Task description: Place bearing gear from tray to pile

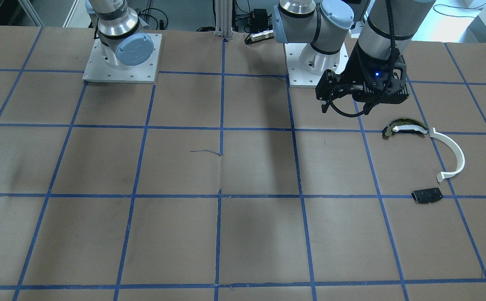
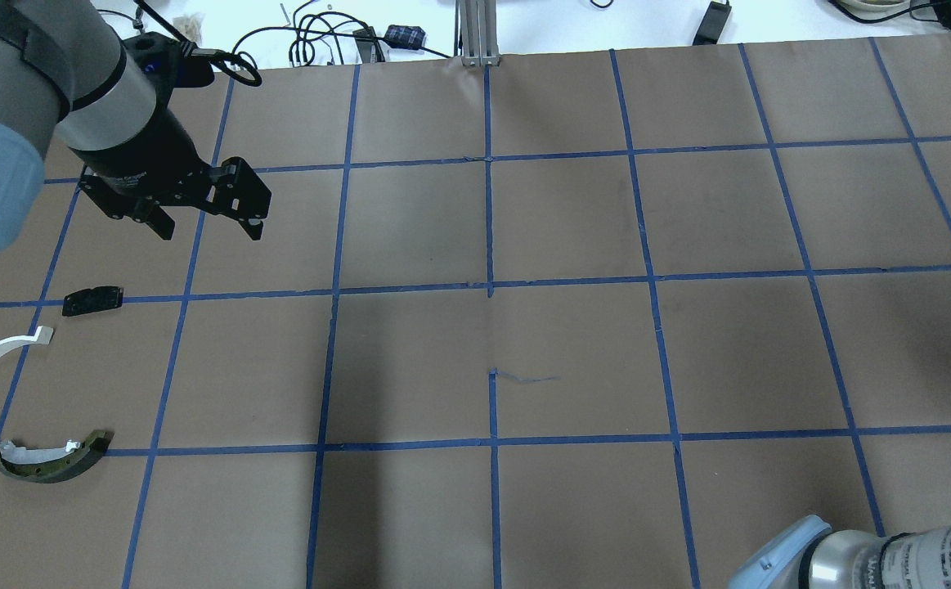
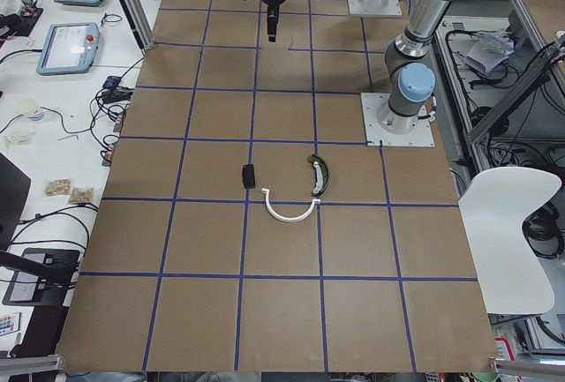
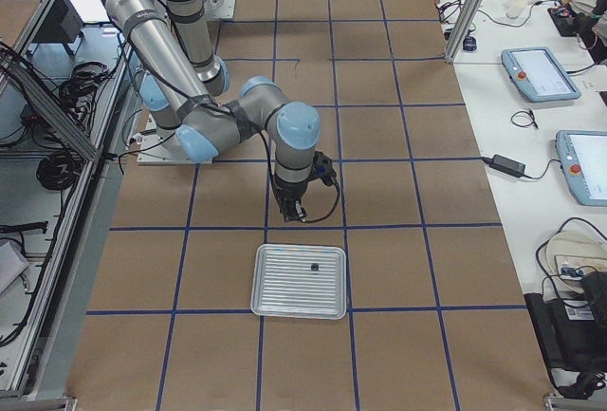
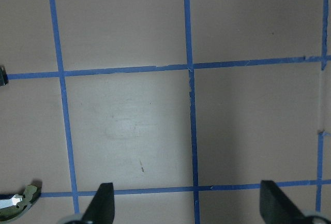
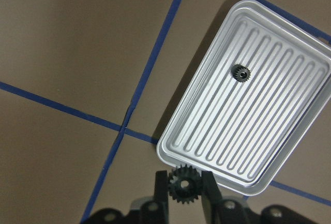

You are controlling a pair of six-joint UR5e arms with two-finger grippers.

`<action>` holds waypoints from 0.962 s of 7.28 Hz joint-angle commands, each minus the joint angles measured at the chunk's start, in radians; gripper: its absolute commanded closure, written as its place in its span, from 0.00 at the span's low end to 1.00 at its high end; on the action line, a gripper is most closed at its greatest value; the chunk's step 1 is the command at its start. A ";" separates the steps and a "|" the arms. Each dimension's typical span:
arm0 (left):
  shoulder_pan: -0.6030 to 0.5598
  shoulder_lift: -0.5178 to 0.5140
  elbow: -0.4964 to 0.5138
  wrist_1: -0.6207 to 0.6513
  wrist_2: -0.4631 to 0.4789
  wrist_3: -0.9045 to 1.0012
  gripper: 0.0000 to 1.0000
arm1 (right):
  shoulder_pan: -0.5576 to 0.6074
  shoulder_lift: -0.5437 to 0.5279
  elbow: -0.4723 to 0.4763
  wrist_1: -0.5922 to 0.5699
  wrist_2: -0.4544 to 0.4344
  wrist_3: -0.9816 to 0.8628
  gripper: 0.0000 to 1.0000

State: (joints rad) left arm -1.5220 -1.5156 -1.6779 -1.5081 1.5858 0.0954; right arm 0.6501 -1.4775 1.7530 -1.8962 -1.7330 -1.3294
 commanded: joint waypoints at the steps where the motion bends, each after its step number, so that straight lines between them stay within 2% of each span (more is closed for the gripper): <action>1: 0.002 0.000 0.001 0.002 0.000 0.048 0.00 | 0.116 -0.111 -0.006 0.148 -0.017 0.193 1.00; 3: 0.002 -0.008 0.003 0.008 0.003 0.072 0.00 | 0.309 -0.173 -0.051 0.221 -0.043 0.378 1.00; 5: 0.000 -0.012 0.001 0.026 0.035 0.086 0.00 | 0.525 -0.173 -0.137 0.380 -0.031 0.696 1.00; 7: -0.001 -0.014 0.001 0.028 0.030 0.078 0.00 | 0.733 -0.159 -0.141 0.382 0.002 0.993 1.00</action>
State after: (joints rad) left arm -1.5226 -1.5247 -1.6765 -1.4831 1.6183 0.1766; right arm 1.2557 -1.6457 1.6181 -1.5253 -1.7569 -0.5357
